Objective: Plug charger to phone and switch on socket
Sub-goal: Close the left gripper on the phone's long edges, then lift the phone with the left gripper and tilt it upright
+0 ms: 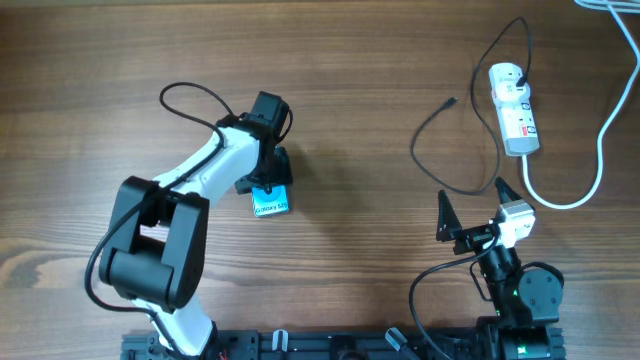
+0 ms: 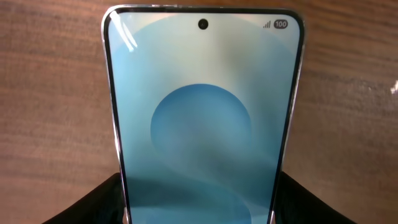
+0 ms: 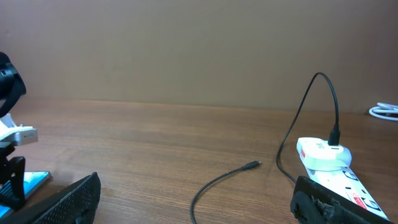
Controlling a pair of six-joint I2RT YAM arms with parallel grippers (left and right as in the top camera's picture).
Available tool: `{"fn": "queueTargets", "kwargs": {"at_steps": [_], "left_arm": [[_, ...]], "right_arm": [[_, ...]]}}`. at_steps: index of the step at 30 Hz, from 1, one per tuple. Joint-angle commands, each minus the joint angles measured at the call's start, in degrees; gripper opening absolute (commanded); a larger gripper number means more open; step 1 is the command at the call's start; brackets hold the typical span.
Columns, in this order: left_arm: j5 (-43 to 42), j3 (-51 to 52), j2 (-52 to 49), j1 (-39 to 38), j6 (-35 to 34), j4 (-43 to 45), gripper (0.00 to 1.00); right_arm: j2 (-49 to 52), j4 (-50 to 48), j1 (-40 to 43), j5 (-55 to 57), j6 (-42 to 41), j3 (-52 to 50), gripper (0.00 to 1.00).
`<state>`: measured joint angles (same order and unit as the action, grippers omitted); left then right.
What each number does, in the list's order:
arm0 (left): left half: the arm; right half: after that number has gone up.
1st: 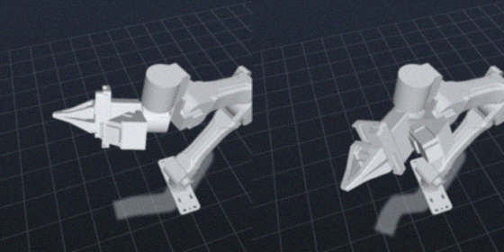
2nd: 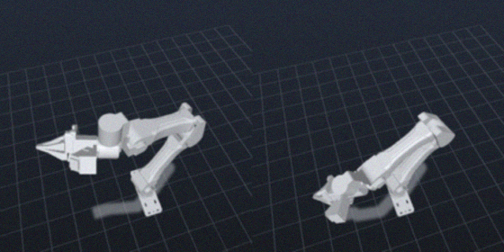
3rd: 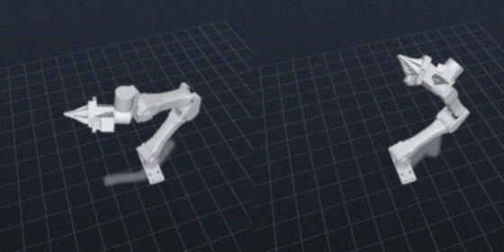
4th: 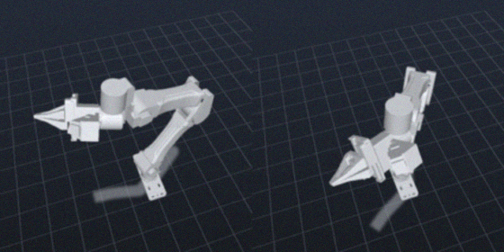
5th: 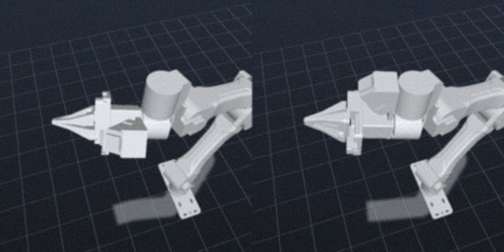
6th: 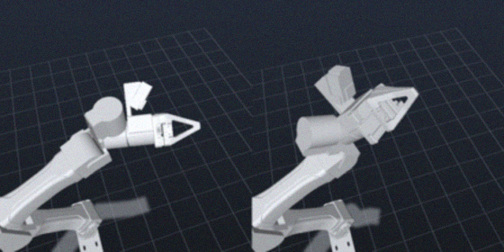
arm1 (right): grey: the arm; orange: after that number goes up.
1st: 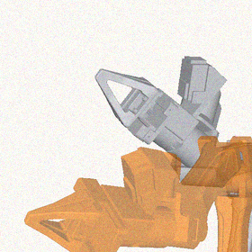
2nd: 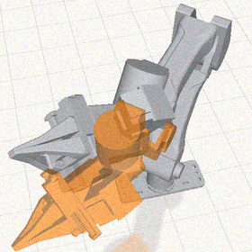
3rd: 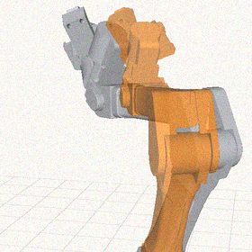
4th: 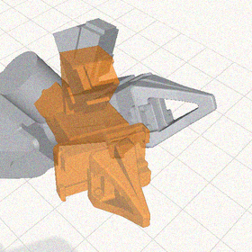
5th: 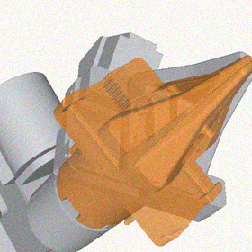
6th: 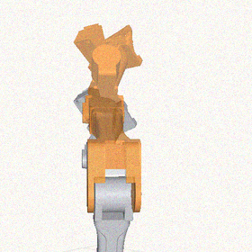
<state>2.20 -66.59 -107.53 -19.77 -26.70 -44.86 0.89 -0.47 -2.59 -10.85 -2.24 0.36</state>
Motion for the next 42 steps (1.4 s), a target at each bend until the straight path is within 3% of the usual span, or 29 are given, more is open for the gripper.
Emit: {"fn": "queueTargets", "kwargs": {"at_steps": [1,15,24,35,42], "left_arm": [[-2.3,-5.3,4.5,0.0,-0.8,-4.5,0.53],[-16.4,-30.8,7.7,0.0,-0.8,-37.0,0.51],[-25.9,-31.4,7.5,1.9,-0.8,-38.1,0.47],[-49.5,-31.4,7.6,7.3,-0.8,-46.3,0.44],[-51.7,-31.4,7.6,7.4,-0.8,-48.3,0.44]], "right_arm": [[-0.3,-0.3,-0.2,0.5,0.7,-0.1,1.00],[-0.3,-0.3,-0.2,0.5,0.7,-0.1,1.00],[-0.3,-0.3,-0.2,0.5,0.7,-0.1,1.00],[-0.3,-0.3,-0.2,0.5,0.7,-0.1,1.00],[-0.3,-0.3,-0.2,0.5,0.7,-0.1,1.00]]}}
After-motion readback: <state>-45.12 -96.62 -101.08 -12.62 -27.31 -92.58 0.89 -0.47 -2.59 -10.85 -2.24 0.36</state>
